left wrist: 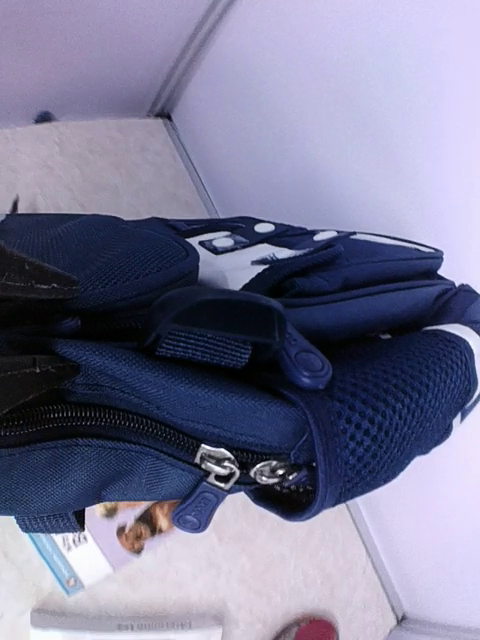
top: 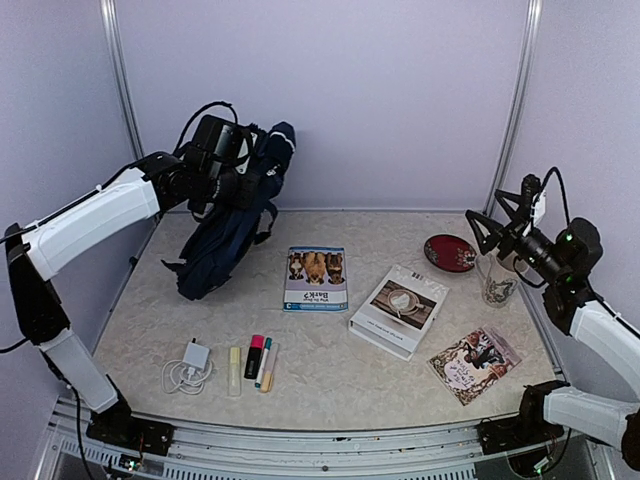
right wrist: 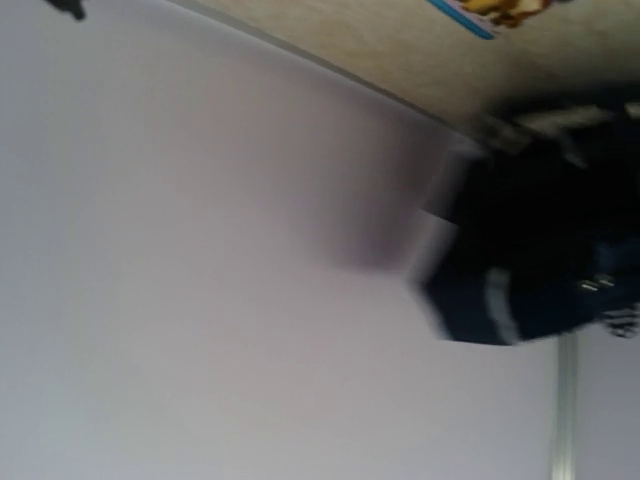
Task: Pack the student bag
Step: Pick up the student bag from the corner of the board, then place the student bag at the center of the board.
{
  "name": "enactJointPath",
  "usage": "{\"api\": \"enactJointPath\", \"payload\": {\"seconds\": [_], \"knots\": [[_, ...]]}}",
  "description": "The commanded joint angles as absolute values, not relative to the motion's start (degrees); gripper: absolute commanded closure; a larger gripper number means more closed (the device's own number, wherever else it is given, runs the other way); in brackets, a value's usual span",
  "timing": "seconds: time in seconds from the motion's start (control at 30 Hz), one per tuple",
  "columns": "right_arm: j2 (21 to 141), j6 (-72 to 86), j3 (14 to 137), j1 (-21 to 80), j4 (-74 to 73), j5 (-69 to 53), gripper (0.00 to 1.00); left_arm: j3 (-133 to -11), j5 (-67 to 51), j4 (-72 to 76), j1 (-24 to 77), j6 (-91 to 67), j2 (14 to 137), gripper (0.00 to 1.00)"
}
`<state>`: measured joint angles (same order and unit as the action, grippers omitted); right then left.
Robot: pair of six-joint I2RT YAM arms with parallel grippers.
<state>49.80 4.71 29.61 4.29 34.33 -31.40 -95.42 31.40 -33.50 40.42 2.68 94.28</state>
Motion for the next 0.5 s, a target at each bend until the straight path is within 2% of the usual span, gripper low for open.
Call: {"api": "enactJointPath", "payload": {"seconds": [0.0,0.2,0.23,0.27,0.33,0.37,0.47], "knots": [[51.25,6.01,33.91,8.45,29.46,-31.13,0.01,-103.31,27.66,-32.83,47.27,2.93,100.49,1.00],[56.57,7.03,40.66,12.80,18.70,-29.03,0.03,-109.50,14.64,-33.18,53.04,-1.56,112.18,1.00],[57.42,7.37,41.68,12.98,17.06,-29.01,0.04,-110.49,11.45,-33.33,53.98,-1.36,113.93,0.92],[58.12,7.69,42.73,13.09,15.52,-28.98,0.04,-111.91,6.51,-33.63,54.83,-1.23,115.80,0.69],[58.99,8.27,44.35,13.20,12.55,-28.40,0.04,-114.83,-1.29,-34.06,56.03,-0.89,118.27,0.16],[59.22,8.41,44.99,13.20,11.19,-27.88,0.04,-115.43,-4.80,-33.77,56.41,-0.80,118.86,0.03],[59.16,9.03,45.77,13.27,8.16,-26.01,0.04,-115.42,-12.04,-32.22,56.11,-0.06,117.60,0.01]]}}
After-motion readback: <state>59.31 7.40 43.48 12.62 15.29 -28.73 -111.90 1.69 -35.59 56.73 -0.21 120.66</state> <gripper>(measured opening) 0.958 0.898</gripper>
